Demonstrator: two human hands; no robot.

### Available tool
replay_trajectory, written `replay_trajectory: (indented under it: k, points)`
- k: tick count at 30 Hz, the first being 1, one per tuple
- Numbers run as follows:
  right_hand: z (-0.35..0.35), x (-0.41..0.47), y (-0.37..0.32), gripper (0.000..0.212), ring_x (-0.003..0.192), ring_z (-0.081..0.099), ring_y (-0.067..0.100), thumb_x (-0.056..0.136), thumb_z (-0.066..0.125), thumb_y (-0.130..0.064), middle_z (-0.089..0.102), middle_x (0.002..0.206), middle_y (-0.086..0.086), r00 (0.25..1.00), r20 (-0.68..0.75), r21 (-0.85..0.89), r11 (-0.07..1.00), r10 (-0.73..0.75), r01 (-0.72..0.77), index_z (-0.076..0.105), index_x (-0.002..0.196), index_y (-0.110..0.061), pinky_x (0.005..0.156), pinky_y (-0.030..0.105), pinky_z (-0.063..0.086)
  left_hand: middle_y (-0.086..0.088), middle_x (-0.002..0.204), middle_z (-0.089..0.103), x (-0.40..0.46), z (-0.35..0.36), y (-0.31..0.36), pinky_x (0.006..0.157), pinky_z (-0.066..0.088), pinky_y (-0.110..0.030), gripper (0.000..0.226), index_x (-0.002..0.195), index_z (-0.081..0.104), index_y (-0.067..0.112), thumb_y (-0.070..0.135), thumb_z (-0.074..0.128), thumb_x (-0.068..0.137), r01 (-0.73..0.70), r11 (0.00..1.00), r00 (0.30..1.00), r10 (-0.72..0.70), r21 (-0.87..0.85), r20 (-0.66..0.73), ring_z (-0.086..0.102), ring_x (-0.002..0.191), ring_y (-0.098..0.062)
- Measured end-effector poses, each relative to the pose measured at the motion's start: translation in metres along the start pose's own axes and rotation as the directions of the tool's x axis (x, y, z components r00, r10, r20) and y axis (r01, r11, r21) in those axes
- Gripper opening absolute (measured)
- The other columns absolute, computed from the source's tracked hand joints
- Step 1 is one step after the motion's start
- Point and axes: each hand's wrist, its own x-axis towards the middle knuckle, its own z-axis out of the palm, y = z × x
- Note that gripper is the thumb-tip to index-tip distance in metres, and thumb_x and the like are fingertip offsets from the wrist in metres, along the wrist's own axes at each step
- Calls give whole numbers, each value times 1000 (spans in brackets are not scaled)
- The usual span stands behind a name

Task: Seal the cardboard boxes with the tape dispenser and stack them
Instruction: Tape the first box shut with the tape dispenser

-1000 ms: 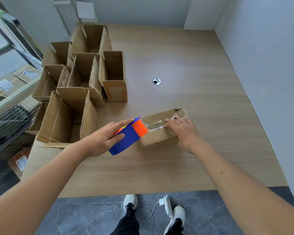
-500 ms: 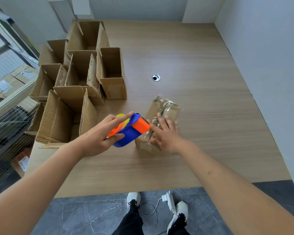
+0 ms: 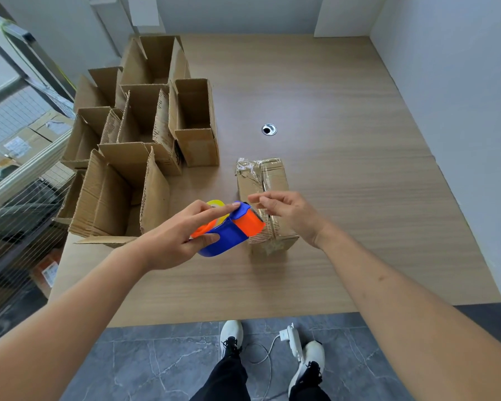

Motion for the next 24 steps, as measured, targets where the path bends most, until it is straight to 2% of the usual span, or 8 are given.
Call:
replay_trajectory:
  k: [2, 4, 7, 9, 13, 16, 20, 24]
  points:
    - [4, -6, 0, 19, 90, 67, 10, 100, 65, -17, 76, 97, -1, 998, -26, -34, 998, -58, 57, 76, 109, -5, 85, 26, 52, 13, 128, 42, 1, 3, 5, 99, 45, -39, 70, 152, 20, 61, 24, 55, 104, -2, 1000, 1000, 2, 2, -4, 48, 113, -11]
    - [5, -11, -1, 23, 80, 66, 12, 100, 64, -21, 74, 88, 3, 997, -58, 26, 998, -59, 61, 77, 104, -3, 79, 29, 55, 13, 127, 42, 1, 7, 8, 99, 45, -40, 70, 152, 20, 62, 25, 55, 104, -1, 1000, 1000, 1, -3, -8, 48, 112, -11]
    - [3, -21, -3, 38, 84, 67, 15, 96, 61, -34, 76, 96, 13, 998, -61, 102, 994, -32, 38, 76, 110, -2, 81, 33, 58, 13, 126, 43, 0, 13, 13, 100, 44, -41, 69, 151, 19, 64, 26, 54, 105, 3, 1000, 1000, -3, -14, -4, 48, 112, -12]
    - [0, -26, 1, 34, 88, 69, 17, 94, 67, -27, 75, 103, 20, 997, -59, 102, 994, -41, 47, 75, 111, 1, 82, 33, 60, 12, 126, 44, 0, 15, 16, 100, 44, -41, 68, 151, 20, 64, 27, 53, 105, -2, 1000, 1000, 2, -19, 2, 49, 112, -12]
    - [-2, -31, 5, 20, 82, 69, 21, 94, 71, -11, 74, 99, 24, 994, -103, 85, 995, -40, 49, 75, 107, 4, 79, 38, 62, 14, 127, 43, 1, 18, 21, 99, 44, -37, 68, 151, 21, 64, 25, 53, 105, -9, 1000, 999, 10, -26, 36, 48, 112, -9]
    - [-1, -34, 6, 17, 78, 67, 20, 92, 75, -15, 75, 94, 22, 989, -142, 79, 995, -41, 53, 77, 101, 0, 75, 40, 60, 14, 122, 45, 2, 21, 24, 96, 43, -30, 67, 152, 22, 62, 25, 53, 105, -25, 999, 999, 26, -32, 28, 48, 109, -8]
    - [4, -39, 10, 7, 64, 60, 15, 92, 74, -14, 73, 77, 8, 965, -263, 119, 992, -8, 41, 79, 91, -8, 58, 27, 51, 11, 116, 44, 2, 26, 27, 92, 42, -26, 61, 154, 14, 60, 35, 43, 107, -43, 999, 999, 43, 18, 27, 49, 102, -8]
    - [19, -43, 24, 6, 51, 53, 1, 91, 75, -13, 68, 63, -10, 911, -407, 84, 996, 73, -42, 81, 89, -10, 54, 19, 44, 10, 114, 44, 1, 27, 25, 89, 43, -29, 59, 153, 6, 63, 43, 36, 107, -18, 998, 996, 12, 67, 85, 50, 96, -11]
